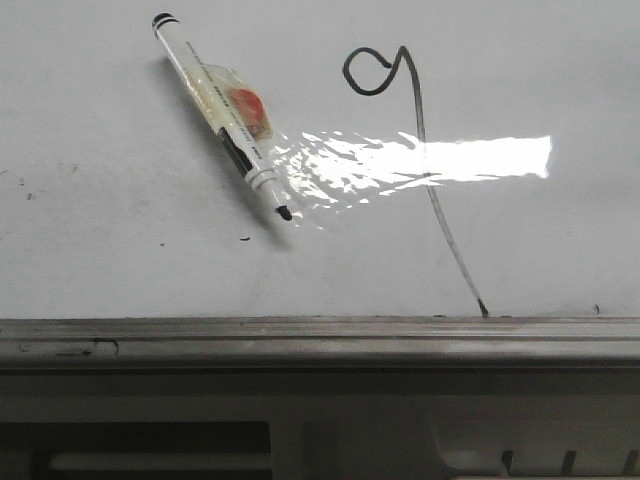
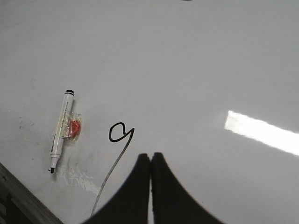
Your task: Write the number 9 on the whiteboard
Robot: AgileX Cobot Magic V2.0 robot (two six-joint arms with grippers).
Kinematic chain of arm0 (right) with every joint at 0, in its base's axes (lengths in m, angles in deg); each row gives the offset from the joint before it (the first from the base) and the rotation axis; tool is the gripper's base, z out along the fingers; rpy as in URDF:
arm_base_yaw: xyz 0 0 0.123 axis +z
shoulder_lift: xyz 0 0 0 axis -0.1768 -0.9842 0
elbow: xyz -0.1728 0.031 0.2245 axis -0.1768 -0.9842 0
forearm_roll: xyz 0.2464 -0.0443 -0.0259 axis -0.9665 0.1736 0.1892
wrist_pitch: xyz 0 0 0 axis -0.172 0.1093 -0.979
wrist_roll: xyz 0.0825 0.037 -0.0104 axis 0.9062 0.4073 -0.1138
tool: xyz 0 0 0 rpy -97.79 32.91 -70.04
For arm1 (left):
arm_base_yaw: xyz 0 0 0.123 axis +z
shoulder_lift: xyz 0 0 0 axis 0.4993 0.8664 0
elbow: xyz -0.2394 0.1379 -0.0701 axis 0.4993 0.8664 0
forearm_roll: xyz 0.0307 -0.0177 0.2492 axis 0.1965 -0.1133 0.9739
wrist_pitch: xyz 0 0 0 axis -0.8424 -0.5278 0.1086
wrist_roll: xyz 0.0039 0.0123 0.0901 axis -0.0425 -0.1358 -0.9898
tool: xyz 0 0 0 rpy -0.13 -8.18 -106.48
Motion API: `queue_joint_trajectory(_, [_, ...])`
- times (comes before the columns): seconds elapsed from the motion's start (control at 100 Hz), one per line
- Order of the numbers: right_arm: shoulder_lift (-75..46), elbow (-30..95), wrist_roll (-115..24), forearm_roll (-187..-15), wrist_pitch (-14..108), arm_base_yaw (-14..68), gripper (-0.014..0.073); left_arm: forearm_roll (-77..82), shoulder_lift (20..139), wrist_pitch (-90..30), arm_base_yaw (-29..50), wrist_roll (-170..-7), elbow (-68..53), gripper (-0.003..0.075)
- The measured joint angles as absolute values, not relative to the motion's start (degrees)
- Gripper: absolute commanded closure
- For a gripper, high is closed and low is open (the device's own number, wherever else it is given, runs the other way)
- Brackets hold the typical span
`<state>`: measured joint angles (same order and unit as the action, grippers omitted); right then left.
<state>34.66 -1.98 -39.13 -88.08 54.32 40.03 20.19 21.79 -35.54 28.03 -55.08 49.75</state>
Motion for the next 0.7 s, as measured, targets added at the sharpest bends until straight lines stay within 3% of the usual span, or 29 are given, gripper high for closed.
queue_joint_trajectory(0.5, [34.66,-1.98,-39.13,-88.08,55.23,39.89,0.0659,20.19,21.79,-35.54,28.03,-54.95,49.75,0.0739])
queue_joint_trajectory(0.7, [36.51,-7.88,-32.25,-87.03,54.86,33.10,0.0659,20.09,21.79,-35.54,28.03,-54.95,49.75,0.0739])
